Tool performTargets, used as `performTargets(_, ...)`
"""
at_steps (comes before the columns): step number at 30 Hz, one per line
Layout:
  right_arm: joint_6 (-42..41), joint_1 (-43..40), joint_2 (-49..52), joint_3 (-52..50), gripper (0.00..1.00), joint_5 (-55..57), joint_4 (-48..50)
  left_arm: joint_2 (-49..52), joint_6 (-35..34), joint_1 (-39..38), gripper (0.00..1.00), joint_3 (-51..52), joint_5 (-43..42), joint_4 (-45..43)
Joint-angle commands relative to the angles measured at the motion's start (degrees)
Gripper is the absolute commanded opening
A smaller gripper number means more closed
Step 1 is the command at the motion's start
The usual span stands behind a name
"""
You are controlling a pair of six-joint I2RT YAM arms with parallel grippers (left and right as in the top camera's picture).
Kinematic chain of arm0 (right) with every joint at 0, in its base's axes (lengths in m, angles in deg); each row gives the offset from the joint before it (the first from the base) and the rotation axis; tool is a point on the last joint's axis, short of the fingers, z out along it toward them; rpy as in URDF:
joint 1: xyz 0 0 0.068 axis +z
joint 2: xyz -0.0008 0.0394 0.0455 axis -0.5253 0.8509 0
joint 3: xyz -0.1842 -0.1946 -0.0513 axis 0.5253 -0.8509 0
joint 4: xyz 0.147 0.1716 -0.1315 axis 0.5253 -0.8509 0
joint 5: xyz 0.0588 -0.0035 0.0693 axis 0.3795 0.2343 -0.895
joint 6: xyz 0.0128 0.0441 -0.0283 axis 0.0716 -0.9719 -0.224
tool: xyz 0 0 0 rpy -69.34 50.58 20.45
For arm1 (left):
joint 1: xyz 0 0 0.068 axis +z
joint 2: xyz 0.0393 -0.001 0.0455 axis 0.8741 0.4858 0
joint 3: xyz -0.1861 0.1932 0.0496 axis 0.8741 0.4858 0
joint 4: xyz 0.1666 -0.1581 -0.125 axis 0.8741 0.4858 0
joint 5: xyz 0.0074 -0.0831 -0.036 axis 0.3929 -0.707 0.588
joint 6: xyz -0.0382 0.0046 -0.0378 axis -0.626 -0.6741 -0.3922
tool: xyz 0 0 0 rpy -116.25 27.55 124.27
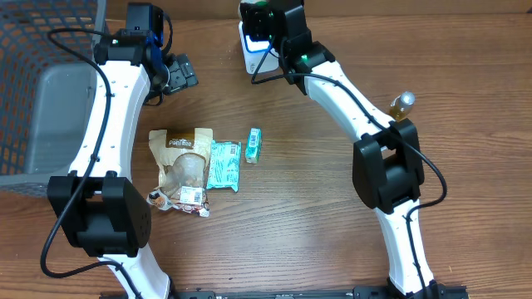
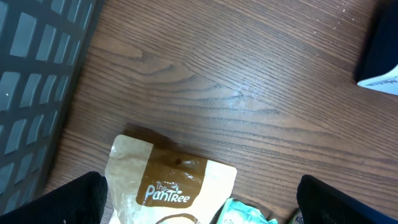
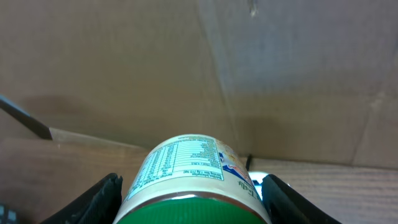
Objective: Scan the item barcode
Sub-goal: 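Carry the jar to the white scanner and hold it there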
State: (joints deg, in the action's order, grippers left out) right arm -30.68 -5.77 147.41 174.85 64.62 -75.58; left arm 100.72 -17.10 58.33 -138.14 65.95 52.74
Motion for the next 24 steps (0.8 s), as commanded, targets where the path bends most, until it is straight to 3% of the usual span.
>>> performTargets(1, 0.44, -0.17, 1.86, 0.63, 0.20, 3.15, 4.70, -0.76, -0.59, -0.02, 1.00, -1.07, -0.28, -0.04)
performTargets(15, 0.44, -0.17, 8.74, 0.63, 0.14, 6.80, 17.38, -0.76, -0.57, -0.02, 1.00, -1.07, -0.28, -0.04)
performTargets(24, 0.46, -0.17, 9.92, 0.63, 0.13, 6.80, 17.53, -0.76, -0.59, -0.02, 1.00, -1.07, -0.28, -0.04)
